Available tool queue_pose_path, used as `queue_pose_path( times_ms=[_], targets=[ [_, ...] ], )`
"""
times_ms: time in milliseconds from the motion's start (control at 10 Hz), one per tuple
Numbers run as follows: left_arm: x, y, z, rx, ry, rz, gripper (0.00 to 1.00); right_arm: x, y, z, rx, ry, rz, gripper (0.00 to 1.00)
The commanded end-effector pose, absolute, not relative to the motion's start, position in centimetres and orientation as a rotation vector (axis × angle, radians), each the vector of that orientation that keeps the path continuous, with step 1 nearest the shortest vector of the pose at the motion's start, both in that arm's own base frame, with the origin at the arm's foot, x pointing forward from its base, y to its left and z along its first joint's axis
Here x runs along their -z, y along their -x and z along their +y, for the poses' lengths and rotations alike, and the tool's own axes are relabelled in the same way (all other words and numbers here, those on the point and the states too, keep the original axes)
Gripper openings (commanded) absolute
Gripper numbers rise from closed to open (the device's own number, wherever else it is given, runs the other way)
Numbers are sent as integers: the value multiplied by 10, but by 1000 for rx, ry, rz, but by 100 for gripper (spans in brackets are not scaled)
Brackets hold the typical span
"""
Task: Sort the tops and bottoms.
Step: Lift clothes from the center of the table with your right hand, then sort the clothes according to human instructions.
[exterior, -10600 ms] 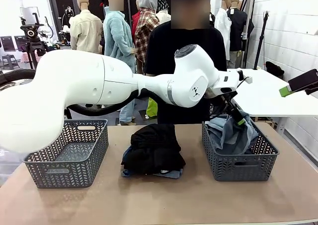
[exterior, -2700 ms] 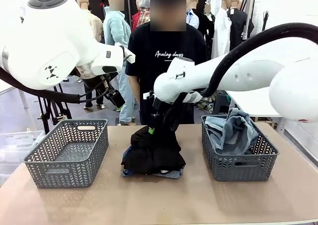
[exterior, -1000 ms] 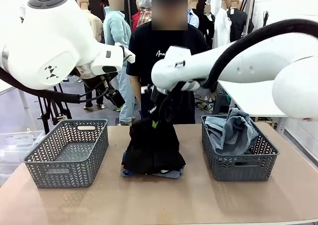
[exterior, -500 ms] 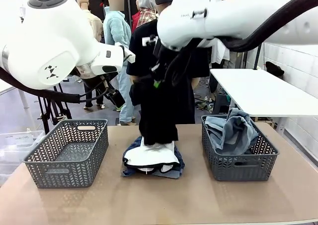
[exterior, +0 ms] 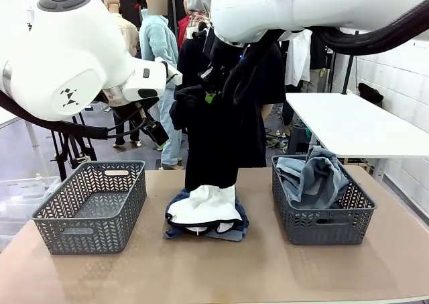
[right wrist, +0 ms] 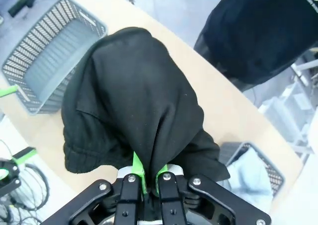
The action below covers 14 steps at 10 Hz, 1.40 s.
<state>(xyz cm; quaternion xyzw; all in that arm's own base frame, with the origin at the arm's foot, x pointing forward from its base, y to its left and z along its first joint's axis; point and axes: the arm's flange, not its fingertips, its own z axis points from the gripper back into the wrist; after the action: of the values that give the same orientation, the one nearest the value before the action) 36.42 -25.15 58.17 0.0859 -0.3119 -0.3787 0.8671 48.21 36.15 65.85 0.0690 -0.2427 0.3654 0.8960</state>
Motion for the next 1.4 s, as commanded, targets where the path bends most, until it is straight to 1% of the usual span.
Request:
queue_pose_path(
  times_ms=[0, 200, 300, 400, 1300],
  targets=[
    [-584, -364, -250, 797, -187, -644, 97, -657, -469, 345, -697, -131, -504, 0],
    [-584, -364, -250, 797, -187, -644, 97, -658, -467, 328, -648, -128, -455, 0],
    [-584, -364, -250, 797, -187, -644, 97, -655, -468, 314, -644, -169, -435, 0],
    [-584, -364, -250, 797, -187, -644, 97, -662, -473, 341, -698, -122, -477, 0],
    [-584, -364, -250, 797, -187, -644, 97, -662, -473, 341, -698, -122, -477, 0]
  ],
)
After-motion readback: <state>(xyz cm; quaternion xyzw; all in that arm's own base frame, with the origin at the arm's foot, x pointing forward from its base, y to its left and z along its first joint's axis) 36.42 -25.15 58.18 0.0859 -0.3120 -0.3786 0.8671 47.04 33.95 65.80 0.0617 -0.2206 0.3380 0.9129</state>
